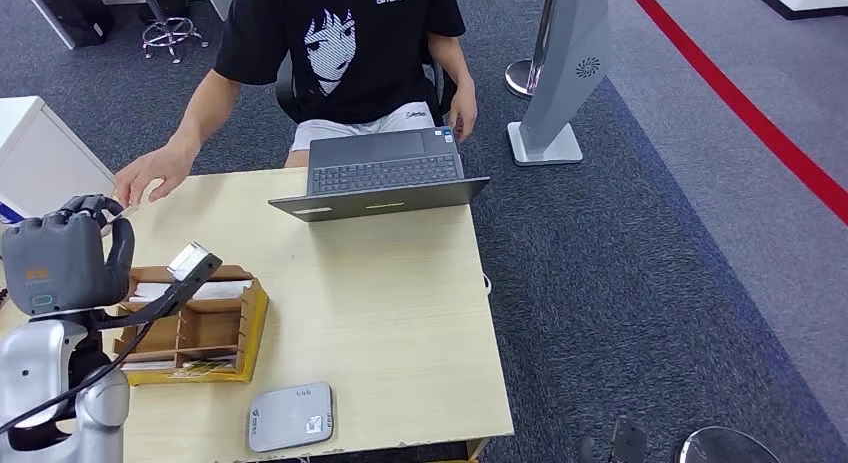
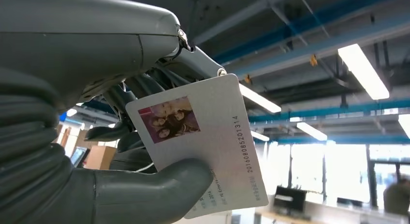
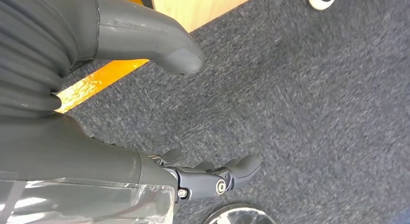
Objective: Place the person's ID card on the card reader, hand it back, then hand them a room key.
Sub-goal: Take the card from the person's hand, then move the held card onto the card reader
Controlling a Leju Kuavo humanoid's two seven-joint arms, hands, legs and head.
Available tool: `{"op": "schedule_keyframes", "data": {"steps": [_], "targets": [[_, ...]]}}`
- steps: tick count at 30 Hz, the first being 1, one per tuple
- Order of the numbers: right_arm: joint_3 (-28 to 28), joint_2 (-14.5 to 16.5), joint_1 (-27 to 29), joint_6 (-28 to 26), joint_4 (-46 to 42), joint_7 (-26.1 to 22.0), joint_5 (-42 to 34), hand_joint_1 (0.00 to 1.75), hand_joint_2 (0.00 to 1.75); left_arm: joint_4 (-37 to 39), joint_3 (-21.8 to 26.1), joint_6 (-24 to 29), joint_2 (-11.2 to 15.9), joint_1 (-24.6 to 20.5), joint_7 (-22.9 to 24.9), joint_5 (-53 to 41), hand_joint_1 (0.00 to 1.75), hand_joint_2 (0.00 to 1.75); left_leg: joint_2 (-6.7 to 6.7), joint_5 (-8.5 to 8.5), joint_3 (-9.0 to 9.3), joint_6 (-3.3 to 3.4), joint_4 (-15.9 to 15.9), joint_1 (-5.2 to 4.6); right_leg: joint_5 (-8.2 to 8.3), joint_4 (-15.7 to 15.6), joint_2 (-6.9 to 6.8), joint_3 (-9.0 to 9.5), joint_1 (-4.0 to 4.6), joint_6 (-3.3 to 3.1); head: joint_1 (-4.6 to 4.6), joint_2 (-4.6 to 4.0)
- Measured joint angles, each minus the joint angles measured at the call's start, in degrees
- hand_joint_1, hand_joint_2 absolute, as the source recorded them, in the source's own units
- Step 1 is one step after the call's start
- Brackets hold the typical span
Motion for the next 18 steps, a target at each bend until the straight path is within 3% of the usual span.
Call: {"op": "schedule_keyframes", "data": {"steps": [5,8,18], "targets": [[-1.9,0.0,1.5,0.0,-0.5,-0.3,-0.9,0.00,1.75,-9.8,-6.6,4.4,-3.1,9.5,-2.3,2.4,1.75,1.75,-0.01,-0.09,-0.09,0.14,0.0,-0.01,-0.03,-0.1,-0.01,-0.02,0.00,0.04,0.06,0.00],[-2.5,0.0,2.1,0.0,-0.8,-0.3,-1.0,0.00,1.75,-12.6,-8.6,5.1,-3.8,12.3,-2.6,3.2,1.75,1.75,-0.01,-0.10,-0.10,0.15,0.0,0.00,-0.03,-0.1,-0.02,-0.03,0.00,0.04,0.06,0.00],[-6.5,0.5,4.5,0.0,-2.7,-0.3,-2.4,0.00,1.75,-10.8,-11.2,6.6,-7.6,23.7,-7.2,17.1,1.75,1.75,-0.02,-0.10,-0.10,0.15,0.0,0.00,-0.03,-0.1,-0.03,-0.02,0.00,0.05,0.05,0.00]]}}
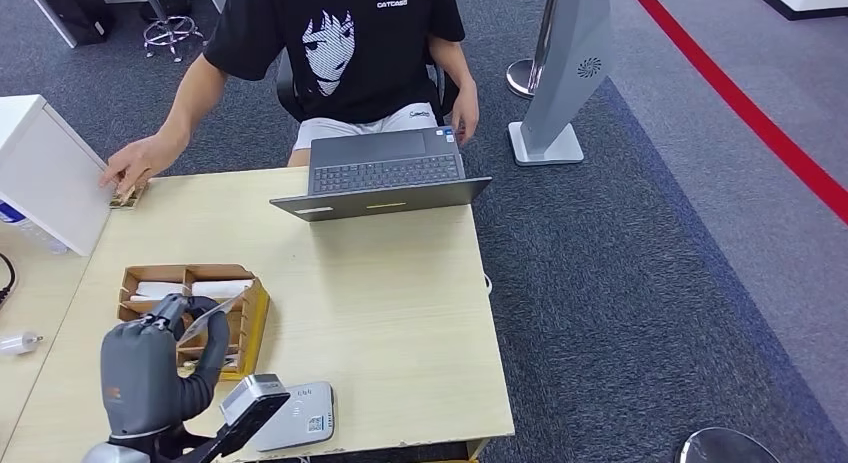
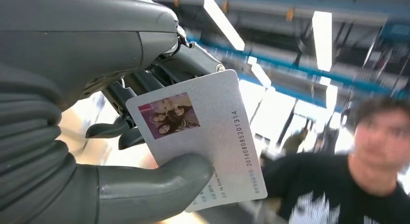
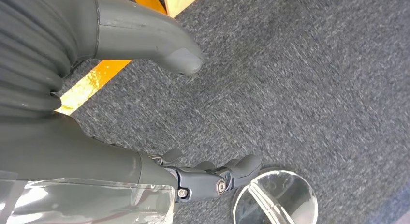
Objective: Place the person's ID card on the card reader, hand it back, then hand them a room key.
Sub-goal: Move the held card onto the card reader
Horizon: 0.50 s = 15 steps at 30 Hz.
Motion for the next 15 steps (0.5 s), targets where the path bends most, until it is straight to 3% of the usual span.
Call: {"op": "schedule_keyframes", "data": {"steps": [9,15], "targets": [[-2.0,1.1,0.4,-0.1,-1.5,0.0,0.8,0.00,1.75,8.7,1.6,-3.3,-2.8,1.7,-1.0,3.6,1.75,1.75,-0.01,0.01,0.02,0.00,0.0,0.00,0.01,0.0,-0.04,0.02,0.00,0.00,0.00,0.00],[-2.4,1.5,0.5,0.4,-1.9,0.0,2.3,0.00,1.75,17.4,5.3,-3.9,-4.1,0.2,-2.2,2.0,1.75,1.75,-0.03,0.01,0.01,0.00,0.0,0.00,0.01,0.0,-0.05,0.01,0.00,0.00,0.00,0.00]]}}
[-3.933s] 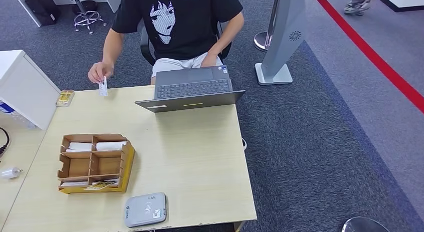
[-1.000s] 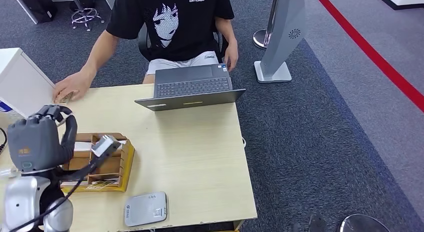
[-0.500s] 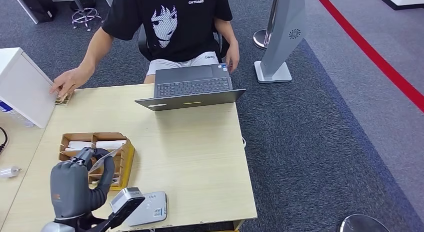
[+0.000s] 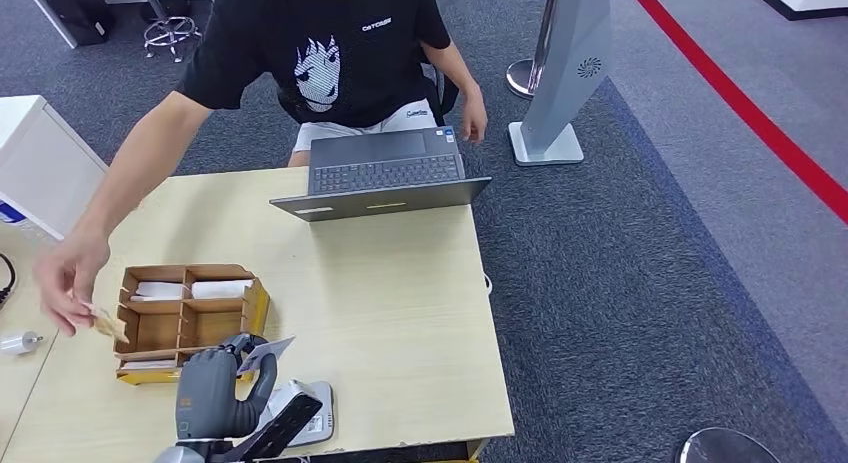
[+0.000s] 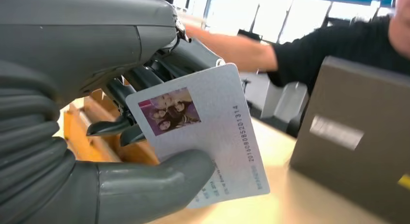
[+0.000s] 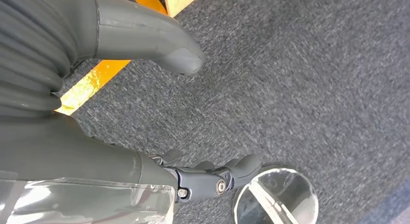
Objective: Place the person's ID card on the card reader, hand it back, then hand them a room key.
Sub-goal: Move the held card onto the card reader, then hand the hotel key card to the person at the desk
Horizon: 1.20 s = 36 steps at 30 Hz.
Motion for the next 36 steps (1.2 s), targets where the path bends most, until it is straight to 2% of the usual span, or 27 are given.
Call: {"op": "schedule_keyframes", "data": {"steps": [6,12,19,30,33,36], "targets": [[0.0,0.4,0.0,0.6,-0.5,0.0,1.7,0.00,1.75,10.8,4.4,0.5,-1.4,-2.9,-2.4,-0.3,1.75,1.75,0.01,0.00,0.00,0.00,0.0,0.00,0.00,0.0,0.01,0.01,0.00,0.00,0.01,0.00],[0.0,1.0,0.0,0.4,-0.8,0.0,2.8,0.00,1.75,18.0,5.6,1.3,-2.0,-5.0,-2.7,-2.5,1.75,1.75,-0.01,0.00,-0.02,0.00,0.0,-0.01,0.00,0.0,-0.01,0.01,0.00,0.00,0.00,0.00],[0.2,1.9,0.0,0.3,-1.6,0.0,4.2,0.00,1.75,26.8,6.8,5.2,-2.0,-7.9,-5.0,-3.5,1.75,1.75,-0.04,0.00,0.02,0.00,0.0,0.00,0.00,0.0,-0.05,0.05,0.00,0.00,-0.01,0.00],[0.3,2.5,-0.4,0.3,-2.1,0.0,5.1,0.00,1.75,30.0,8.8,7.3,-2.0,-11.0,-6.9,-4.1,1.75,1.75,-0.04,0.08,0.06,0.03,0.0,0.00,0.03,0.0,-0.05,0.10,0.00,0.01,-0.03,0.00],[0.3,2.6,-0.5,0.3,-2.1,0.0,6.2,0.00,1.75,29.9,9.2,10.7,-2.0,-10.9,-8.0,-5.8,1.75,1.75,-0.03,0.08,0.04,0.03,0.0,0.00,0.03,0.0,-0.05,0.09,0.00,0.01,-0.03,0.00],[0.3,2.6,-0.6,0.6,-2.1,0.0,7.5,0.00,1.75,26.7,9.6,14.4,-2.2,-9.6,-8.5,-7.0,1.75,1.75,-0.02,0.08,0.00,0.03,0.0,0.01,0.03,0.0,-0.04,0.05,0.01,0.01,-0.04,0.00]]}}
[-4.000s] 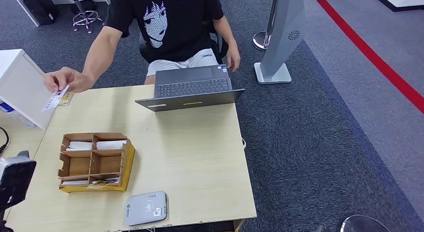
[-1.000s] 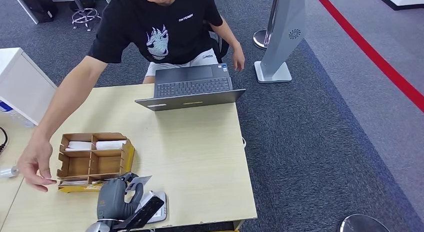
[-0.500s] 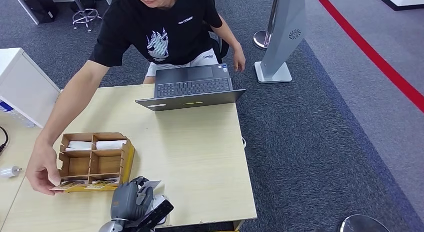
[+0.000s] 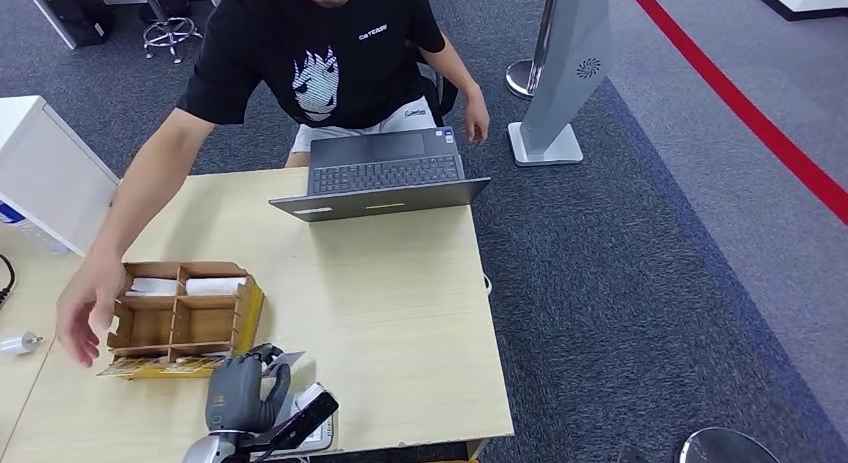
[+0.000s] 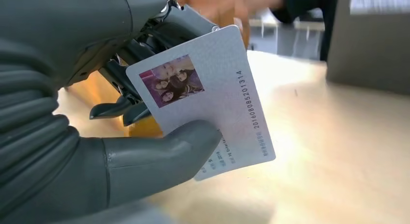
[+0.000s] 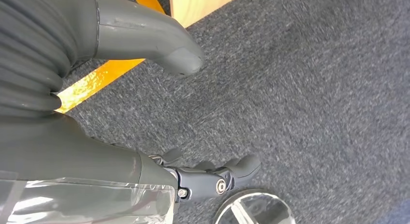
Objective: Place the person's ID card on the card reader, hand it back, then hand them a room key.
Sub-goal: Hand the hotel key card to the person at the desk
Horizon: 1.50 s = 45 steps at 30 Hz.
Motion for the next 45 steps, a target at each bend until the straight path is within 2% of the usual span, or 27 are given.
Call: {"op": "schedule_keyframes", "data": {"steps": [5,10,16,20,23,26,30,31,34,35,45], "targets": [[0.3,0.0,-0.8,-0.1,0.3,0.0,2.2,0.00,1.75,-10.7,0.0,1.7,0.0,1.8,1.5,-3.5,1.75,1.75,-0.04,0.00,-0.03,0.00,0.0,0.00,0.00,0.0,-0.03,-0.03,0.01,0.00,-0.01,0.00],[0.9,0.1,-2.4,-0.1,1.3,0.0,4.0,0.00,1.75,-19.0,0.0,1.3,0.8,-0.7,5.4,-8.4,1.75,1.75,-0.06,0.09,-0.04,0.01,0.0,0.00,0.04,0.0,-0.05,-0.02,0.01,0.01,0.00,0.00],[1.3,0.2,-3.0,0.0,1.9,0.0,4.3,0.00,1.75,-23.4,0.0,1.3,1.3,-1.5,6.3,-9.5,1.75,1.75,-0.06,0.09,-0.05,0.00,0.0,0.00,0.04,0.0,-0.05,-0.03,0.00,0.00,0.01,0.00],[1.7,0.2,-3.6,0.1,2.3,0.4,5.5,0.00,1.75,-25.3,0.0,0.3,2.0,-3.4,9.3,-13.4,1.75,1.75,-0.07,0.10,-0.09,0.00,0.0,0.00,0.04,0.0,-0.05,-0.06,0.01,0.00,0.00,0.00],[2.3,0.2,-4.2,0.5,2.5,0.9,6.7,0.00,1.75,-26.6,0.0,-3.2,3.4,-6.4,13.6,-14.8,1.75,1.75,-0.08,0.14,-0.08,-0.02,0.0,0.00,0.07,0.0,-0.05,-0.06,0.01,0.01,0.01,0.00],[2.7,0.2,-4.8,0.8,2.8,1.3,7.7,0.00,1.75,-26.8,-0.2,-6.3,6.0,-9.6,19.7,-14.9,1.75,1.75,-0.07,0.19,-0.06,-0.05,0.0,0.01,0.11,0.0,-0.04,-0.07,0.01,0.01,0.01,0.00],[3.3,0.2,-5.2,0.9,3.1,1.5,8.4,0.00,1.75,-26.5,-0.3,-7.1,8.7,-12.7,22.4,-15.0,1.75,1.75,-0.05,0.23,-0.06,-0.08,0.0,0.03,0.14,0.1,-0.02,-0.09,0.04,-0.01,-0.03,0.00],[3.4,0.2,-5.3,0.9,3.2,1.5,8.5,0.00,1.75,-26.4,-0.3,-7.1,9.1,-13.2,22.5,-15.0,1.68,1.75,-0.04,0.24,-0.06,-0.10,0.0,0.04,0.14,0.1,-0.01,-0.10,0.05,-0.02,-0.04,0.00],[3.6,0.3,-5.4,0.9,3.3,1.6,8.7,0.00,1.75,-26.3,-0.3,-7.3,10.1,-14.3,22.5,-15.0,0.37,1.75,-0.02,0.24,-0.08,-0.10,0.0,0.04,0.14,0.1,0.02,-0.10,0.06,-0.02,-0.04,0.00],[3.7,0.3,-5.4,0.9,3.4,1.6,8.7,0.00,1.75,-26.3,-0.3,-7.3,10.2,-14.5,22.5,-15.0,0.00,1.75,-0.02,0.23,-0.09,-0.09,0.0,0.03,0.14,0.1,0.03,-0.11,0.06,-0.01,-0.04,0.00],[3.6,0.3,-5.2,1.0,3.5,0.9,7.7,0.00,1.75,-29.7,-0.5,-8.0,10.1,-12.2,19.8,-15.0,0.00,1.75,-0.03,0.18,-0.20,-0.04,0.0,0.03,0.12,0.0,0.02,-0.18,0.05,0.01,-0.04,0.00]]}}
